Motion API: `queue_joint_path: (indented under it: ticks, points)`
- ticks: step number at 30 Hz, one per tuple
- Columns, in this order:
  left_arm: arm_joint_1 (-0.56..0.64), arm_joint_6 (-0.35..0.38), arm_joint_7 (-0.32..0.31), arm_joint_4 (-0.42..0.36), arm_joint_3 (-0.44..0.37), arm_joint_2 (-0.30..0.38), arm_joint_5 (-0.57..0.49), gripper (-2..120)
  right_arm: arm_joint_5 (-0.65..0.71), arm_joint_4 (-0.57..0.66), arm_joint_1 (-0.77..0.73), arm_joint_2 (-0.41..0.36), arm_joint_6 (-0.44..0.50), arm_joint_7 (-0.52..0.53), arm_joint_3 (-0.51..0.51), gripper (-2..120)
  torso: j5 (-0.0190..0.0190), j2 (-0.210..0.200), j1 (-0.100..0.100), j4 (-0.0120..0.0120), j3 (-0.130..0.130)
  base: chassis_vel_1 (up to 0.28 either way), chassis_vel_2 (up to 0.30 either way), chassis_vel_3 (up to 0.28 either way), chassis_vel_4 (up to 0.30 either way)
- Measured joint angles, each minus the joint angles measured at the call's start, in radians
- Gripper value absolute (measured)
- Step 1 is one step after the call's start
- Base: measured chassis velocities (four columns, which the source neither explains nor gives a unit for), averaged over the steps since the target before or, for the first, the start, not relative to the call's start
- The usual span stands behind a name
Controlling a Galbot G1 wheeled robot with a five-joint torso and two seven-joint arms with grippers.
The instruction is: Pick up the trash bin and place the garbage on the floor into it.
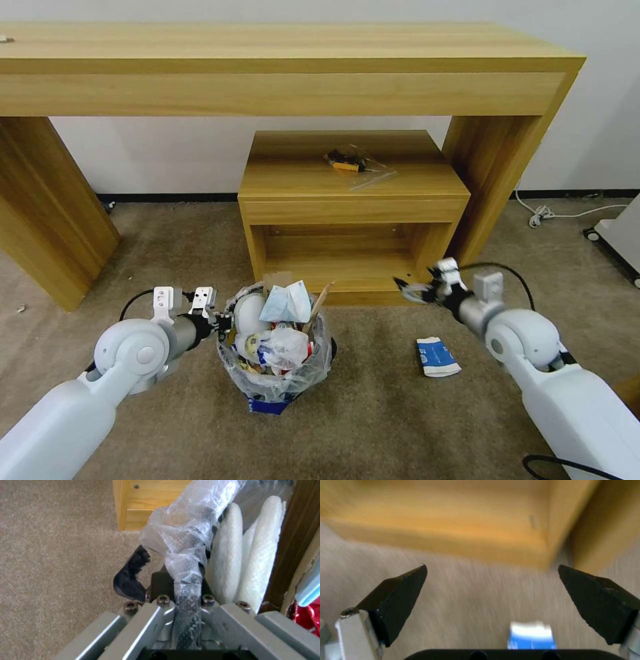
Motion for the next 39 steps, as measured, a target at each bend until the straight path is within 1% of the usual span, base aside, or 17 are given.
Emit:
queue_joint_path:
  ticks: [1,2,5,6,8,11,14,18,20,23,24,27,30,34,37,38,39]
  points:
    - [0.000,0.000,-0.002,-0.003,0.002,0.000,0.000,0,0.000,-0.084,-0.002,0.017,-0.007,0.004,-0.017,100,-0.0004,0.000,0.000,0.0001,0.000,0.000,0.000,0.000,0.000]
    - [0.000,0.000,-0.002,-0.003,0.002,0.000,0.000,0,0.000,-0.084,-0.002,0.017,-0.007,0.004,-0.017,100,-0.0004,0.000,0.000,0.0001,0.000,0.000,0.000,0.000,0.000]
    - [0.002,0.000,-0.006,-0.006,0.006,0.003,0.000,0,-0.017,-0.204,0.013,0.051,-0.012,0.026,-0.062,100,0.0002,0.000,0.000,0.0001,0.000,0.000,0.000,0.000,0.000]
    - [0.002,0.000,-0.006,-0.006,0.006,0.003,0.000,0,-0.017,-0.204,0.013,0.051,-0.012,0.026,-0.062,100,0.0002,0.000,0.000,0.0001,0.000,0.000,0.000,0.000,0.000]
    - [0.004,0.000,-0.007,-0.007,0.009,0.003,0.000,0,-0.044,-0.275,0.036,0.082,-0.037,0.031,-0.091,100,-0.0005,0.000,0.000,0.0002,0.000,0.000,0.000,0.000,0.000]
    - [0.004,0.000,-0.010,-0.008,0.016,0.003,0.000,0,-0.066,-0.323,0.060,0.113,-0.060,0.038,-0.112,100,-0.0002,0.000,0.000,0.0003,0.000,0.000,0.000,0.000,0.000]
    - [0.000,0.000,-0.011,-0.008,0.031,-0.003,0.000,0,-0.085,-0.393,0.099,0.179,-0.089,0.106,-0.130,100,-0.0003,0.000,0.000,0.0005,0.000,0.000,0.000,0.000,0.000]
    - [-0.002,0.000,-0.012,-0.008,0.037,-0.005,0.000,0,-0.104,-0.430,0.114,0.201,-0.096,0.134,-0.135,100,-0.0004,0.000,0.000,0.0005,0.000,0.000,0.000,0.000,0.000]
    - [-0.003,0.000,-0.012,-0.010,0.039,-0.005,-0.001,0,-0.136,-0.473,0.129,0.216,-0.094,0.144,-0.135,97,-0.0003,0.000,0.000,0.0003,0.000,0.000,0.000,0.000,0.000]
    - [-0.004,0.000,-0.011,-0.014,0.039,-0.005,-0.003,0,-0.158,-0.508,0.141,0.226,-0.082,0.151,-0.133,95,-0.0004,0.000,0.000,0.0004,0.000,0.000,0.000,0.000,0.000]
    - [-0.002,0.000,-0.011,-0.016,0.039,-0.004,-0.003,0,-0.169,-0.526,0.145,0.228,-0.072,0.151,-0.132,91,-0.0004,0.000,0.000,0.0004,0.000,0.000,0.000,0.000,0.000]
    - [0.001,0.000,-0.011,-0.022,0.039,-0.001,-0.003,0,-0.190,-0.550,0.149,0.229,-0.059,0.151,-0.125,89,-0.0004,0.000,0.000,0.0004,0.000,0.000,0.000,0.000,0.000]
    - [0.004,0.000,-0.011,-0.028,0.039,0.002,-0.004,0,-0.198,-0.553,0.149,0.229,-0.053,0.151,-0.120,87,-0.0003,0.000,0.000,0.0003,0.000,0.000,0.000,0.000,0.000]
    - [0.007,0.000,-0.011,-0.035,0.039,0.005,-0.004,0,-0.202,-0.537,0.144,0.227,-0.049,0.165,-0.112,82,-0.0003,0.000,0.000,0.0002,0.000,0.000,0.000,0.000,0.000]
    - [0.009,0.000,-0.011,-0.042,0.038,0.007,-0.004,0,-0.195,-0.521,0.142,0.226,-0.049,0.176,-0.107,71,-0.0004,0.000,0.000,0.0002,0.000,0.000,0.000,0.000,0.000]
    - [0.009,0.000,-0.011,-0.042,0.038,0.007,-0.004,0,-0.195,-0.521,0.142,0.226,-0.049,0.176,-0.107,71,-0.0004,0.000,0.000,0.0002,0.000,0.000,0.000,0.000,0.000]
    - [0.010,0.000,-0.011,-0.044,0.037,0.008,-0.004,0,-0.190,-0.520,0.142,0.226,-0.049,0.179,-0.106,67,-0.0003,0.000,0.000,0.0002,0.000,0.000,0.000,0.000,0.000]
